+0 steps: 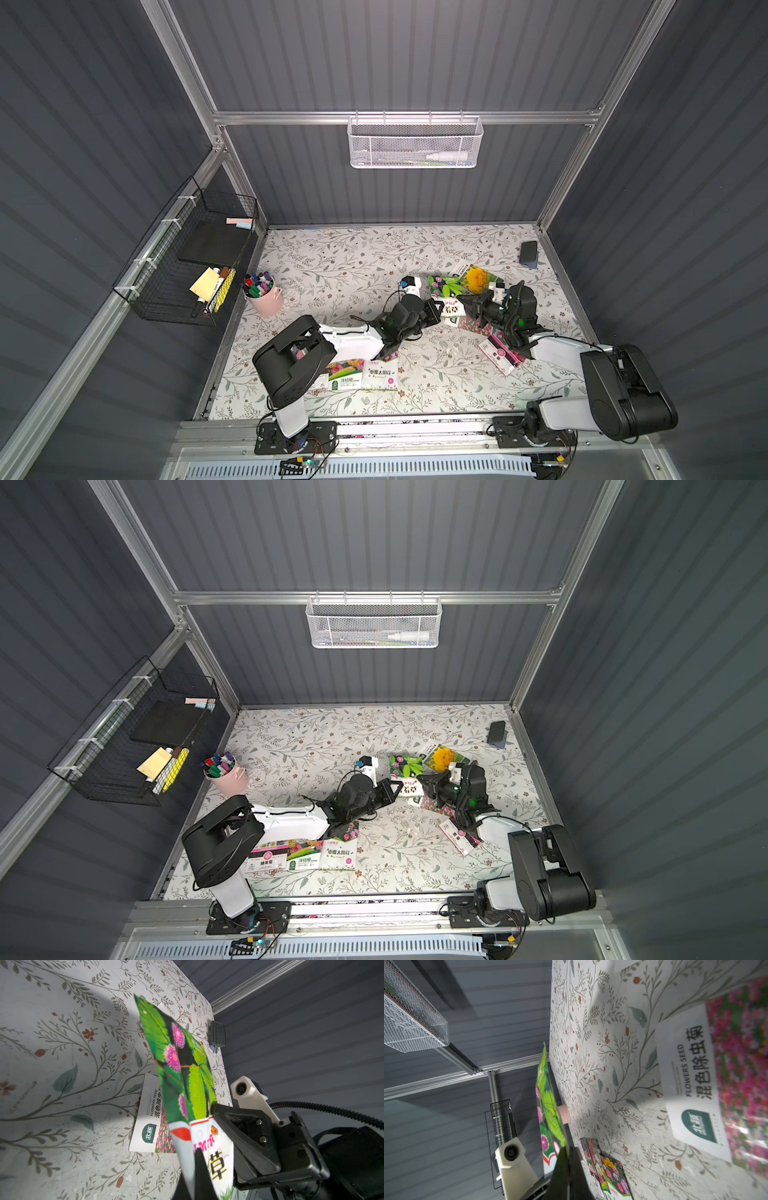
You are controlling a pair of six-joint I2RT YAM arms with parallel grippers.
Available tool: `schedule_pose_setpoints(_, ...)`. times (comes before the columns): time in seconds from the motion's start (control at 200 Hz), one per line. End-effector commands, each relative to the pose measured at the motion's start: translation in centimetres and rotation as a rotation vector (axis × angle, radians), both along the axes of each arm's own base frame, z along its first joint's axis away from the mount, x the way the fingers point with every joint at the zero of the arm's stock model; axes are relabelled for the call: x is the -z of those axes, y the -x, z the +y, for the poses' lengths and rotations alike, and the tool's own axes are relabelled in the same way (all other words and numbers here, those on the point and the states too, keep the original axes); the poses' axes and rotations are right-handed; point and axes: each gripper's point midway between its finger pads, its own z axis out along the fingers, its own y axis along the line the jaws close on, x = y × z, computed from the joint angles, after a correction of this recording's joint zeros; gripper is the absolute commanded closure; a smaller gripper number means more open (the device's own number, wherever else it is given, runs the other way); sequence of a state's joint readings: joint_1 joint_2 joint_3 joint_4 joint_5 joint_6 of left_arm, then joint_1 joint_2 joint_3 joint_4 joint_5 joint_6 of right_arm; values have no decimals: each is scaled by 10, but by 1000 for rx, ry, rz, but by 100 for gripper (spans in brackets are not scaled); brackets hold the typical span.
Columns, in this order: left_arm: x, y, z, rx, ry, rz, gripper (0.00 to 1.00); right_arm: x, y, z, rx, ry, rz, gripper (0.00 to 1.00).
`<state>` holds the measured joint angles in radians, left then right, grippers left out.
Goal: Arrange the seed packets in a row
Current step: Pick up the seed packet from the center of the board.
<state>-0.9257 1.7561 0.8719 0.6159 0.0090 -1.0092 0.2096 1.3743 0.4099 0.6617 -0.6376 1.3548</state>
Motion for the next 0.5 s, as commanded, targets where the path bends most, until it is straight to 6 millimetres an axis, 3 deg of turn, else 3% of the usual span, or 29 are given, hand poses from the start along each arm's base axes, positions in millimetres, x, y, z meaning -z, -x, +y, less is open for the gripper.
schedule_pose_setpoints(0.0,6,6,4,34,-42,3,100,-11,2,6,-30,-37,-34,86)
schedule_pose_setpoints(0.115,6,4,8,32,-57,8,100,-14,2,7,-40,-33,-47,77)
schedule_pose_setpoints(0.265,6,5,6,53,-56,21,99,-13,2,12,-86,-12,-37,100)
schedule_pose_setpoints(0.305,4,4,8,56,-59,21,82,-12,3,13,-101,-7,-35,100)
schedule_pose_setpoints(0.375,1,-2,16,50,-77,31,33,-5,7,15,-128,9,-27,100)
schedule_pose_setpoints(0.43,-3,-8,25,50,-96,40,16,2,13,14,-139,26,-20,100)
schedule_pose_setpoints(0.45,-6,-10,28,51,-100,40,2,5,15,14,-141,33,-17,100)
schedule_pose_setpoints(0.495,-13,-15,36,55,-112,42,1,10,19,13,-145,50,-13,100)
